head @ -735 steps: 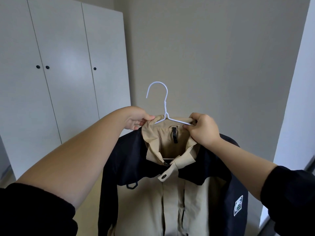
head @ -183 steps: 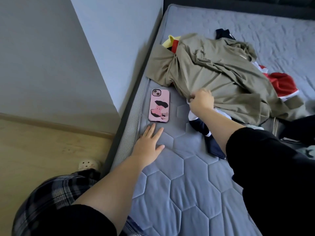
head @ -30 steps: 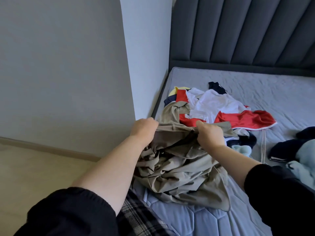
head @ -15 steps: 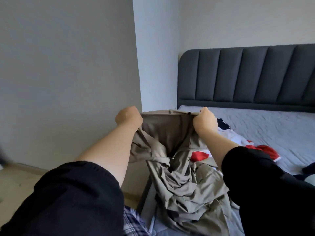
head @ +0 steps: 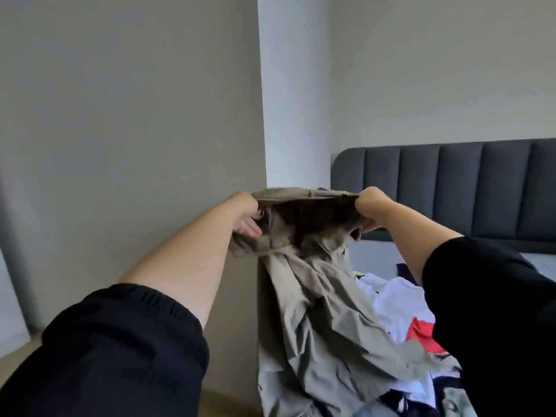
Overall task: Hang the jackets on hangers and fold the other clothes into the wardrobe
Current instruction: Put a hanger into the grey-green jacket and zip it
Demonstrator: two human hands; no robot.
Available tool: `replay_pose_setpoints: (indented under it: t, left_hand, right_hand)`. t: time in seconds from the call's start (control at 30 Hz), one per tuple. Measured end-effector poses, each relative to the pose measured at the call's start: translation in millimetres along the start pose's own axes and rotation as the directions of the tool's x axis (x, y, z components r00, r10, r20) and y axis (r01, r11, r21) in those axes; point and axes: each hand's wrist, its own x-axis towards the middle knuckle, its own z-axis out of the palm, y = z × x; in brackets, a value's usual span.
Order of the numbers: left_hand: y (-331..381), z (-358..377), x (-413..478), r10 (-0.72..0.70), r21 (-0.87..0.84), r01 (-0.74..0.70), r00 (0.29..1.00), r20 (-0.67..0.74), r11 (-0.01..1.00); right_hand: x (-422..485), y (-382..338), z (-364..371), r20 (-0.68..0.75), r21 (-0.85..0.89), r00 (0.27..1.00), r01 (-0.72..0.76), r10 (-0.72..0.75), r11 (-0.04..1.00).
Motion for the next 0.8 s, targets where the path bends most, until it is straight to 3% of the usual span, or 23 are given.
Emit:
replay_pose_setpoints:
  t: [0.03, 0.07, 0.13, 0.17, 0.23, 0.3, 0.37, 0.4, 0.5, 0.6, 0.7, 0.8]
  left_hand:
    - [-3, -2, 0, -0.055, -0.107, 0.065, 0.994, 0.095, 0.992]
    - [-5, -2, 6, -0.060, -0.217, 0.079, 0.994, 0.090, 0.973]
    - [0, 0, 20, -0.017, -0.411, -0.015, 0.997, -0.073, 0.912]
    - [4, 1, 22, 0.047, -0.398, -0.125, 0.979, -0.200, 0.909]
    - [3, 4, 17, 0.284, -0.136, -0.353, 0.885, -0.368, 0.926]
    - [-16, 16, 11, 0.472, 0.167, -0.445, 0.858, -0.201, 0.880]
    - [-49, 38, 14, 0.435, 0.345, -0.451, 0.891, 0.127, 0.823]
    - [-68, 50, 18, 0.365, 0.368, -0.411, 0.911, 0.190, 0.834]
    - [-123, 91, 19, 0.266, 0.345, -0.308, 0.950, 0.164, 0.887]
    - [-171, 133, 9, 0.241, 0.463, -0.352, 0.929, 0.282, 0.813]
    - [-217, 165, 4, 0.156, 0.606, -0.439, 0.874, 0.461, 0.663]
    - [-264, 186, 4, -0.059, 0.660, -0.449, 0.800, 0.598, 0.602]
  right_hand:
    - [-2, 3, -1, -0.054, 0.013, 0.998, 0.011, -0.010, 1.000]
    - [-1, 6, 2, -0.142, 0.038, 0.988, 0.063, -0.057, 0.997]
    - [-4, 8, 13, -0.308, 0.146, 0.943, 0.179, -0.127, 0.973]
    - [-11, 6, 17, -0.370, 0.215, 0.916, 0.246, -0.154, 0.945]
    - [-14, 10, 21, -0.473, 0.218, 0.843, 0.392, -0.255, 0.894]
    - [-9, 27, 27, -0.384, -0.017, 0.817, 0.459, -0.430, 0.888]
    - [1, 61, 37, -0.236, -0.267, 0.857, 0.395, -0.457, 0.879]
    - [3, 80, 43, -0.220, -0.284, 0.885, 0.345, -0.411, 0.895]
    - [-8, 132, 57, -0.248, -0.179, 0.907, 0.303, -0.341, 0.936]
    - [-19, 181, 72, -0.160, -0.285, 0.912, 0.324, -0.378, 0.902]
    - [-27, 237, 91, 0.058, -0.542, 0.912, 0.371, -0.407, 0.754]
    - [-31, 299, 112, 0.294, -0.752, 0.941, 0.336, -0.167, 0.567]
